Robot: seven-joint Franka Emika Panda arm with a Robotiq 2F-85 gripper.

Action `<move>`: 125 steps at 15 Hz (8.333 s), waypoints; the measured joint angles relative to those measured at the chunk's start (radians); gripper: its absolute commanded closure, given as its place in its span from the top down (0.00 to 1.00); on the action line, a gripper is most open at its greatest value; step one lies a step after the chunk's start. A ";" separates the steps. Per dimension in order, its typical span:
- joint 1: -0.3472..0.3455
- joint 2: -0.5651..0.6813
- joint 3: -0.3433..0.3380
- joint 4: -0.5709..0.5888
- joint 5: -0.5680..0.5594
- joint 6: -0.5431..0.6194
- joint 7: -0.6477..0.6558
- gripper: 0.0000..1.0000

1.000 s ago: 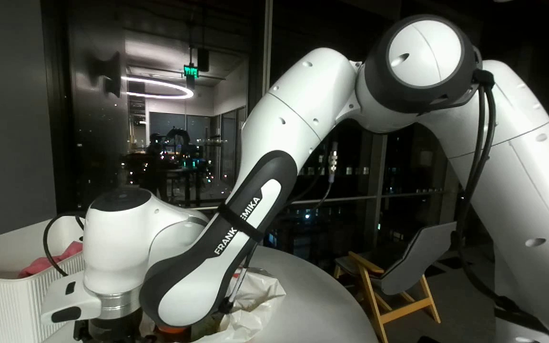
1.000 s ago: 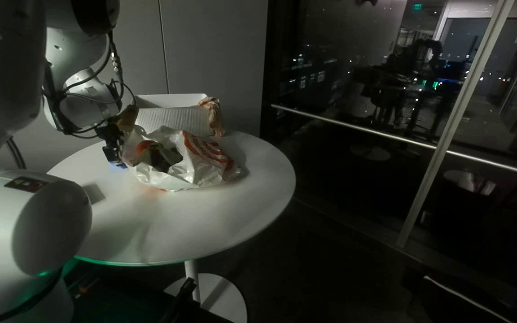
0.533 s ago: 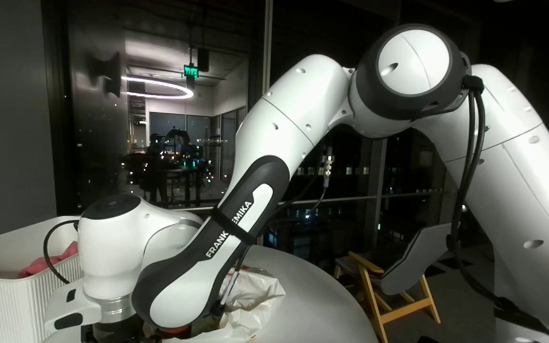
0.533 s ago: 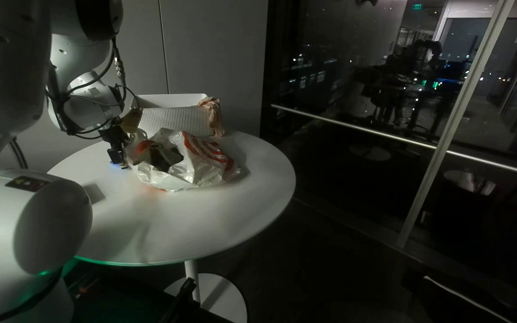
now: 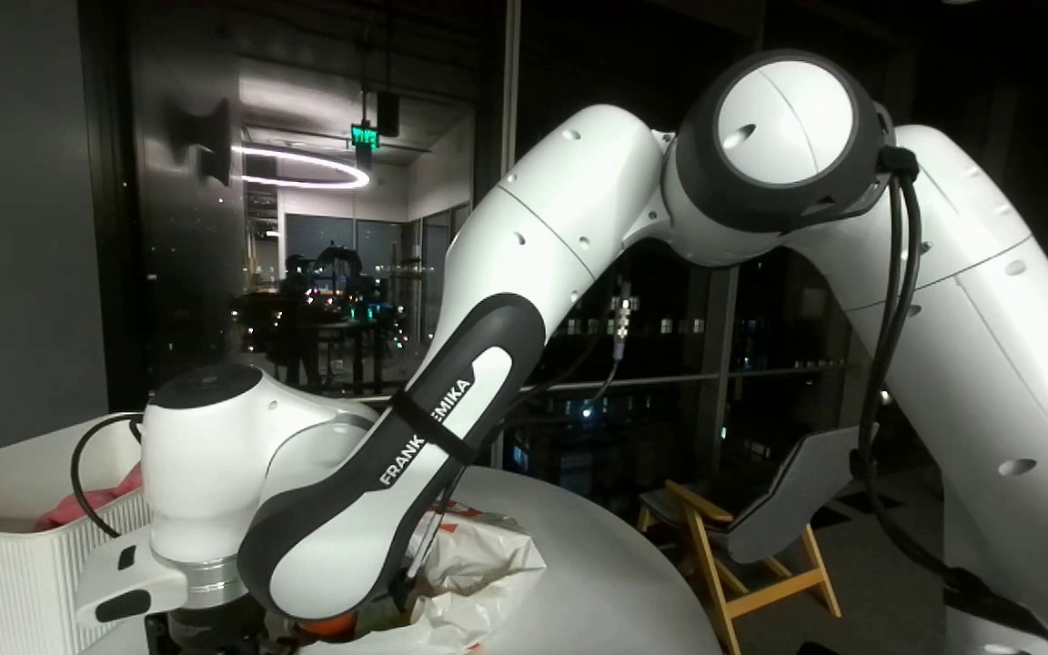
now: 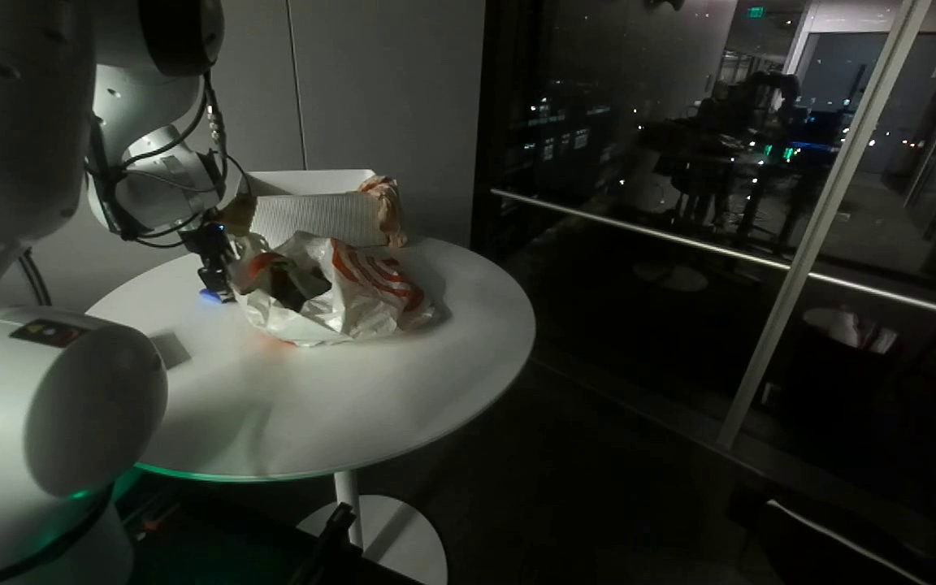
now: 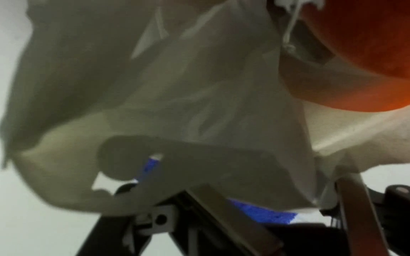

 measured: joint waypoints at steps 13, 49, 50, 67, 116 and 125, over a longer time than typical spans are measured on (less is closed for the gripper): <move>0.004 -0.007 0.005 0.023 0.097 -0.053 -0.013 0.87; 0.047 0.130 -0.049 0.169 0.199 0.194 0.228 0.16; 0.047 0.130 -0.049 0.168 0.199 0.198 0.225 0.15; -0.056 -0.048 0.105 0.154 0.519 -0.267 0.129 0.08; -0.126 -0.496 -0.029 -0.173 0.743 -0.369 0.177 1.00; -0.095 -0.491 -0.026 -0.193 0.672 -0.343 0.241 1.00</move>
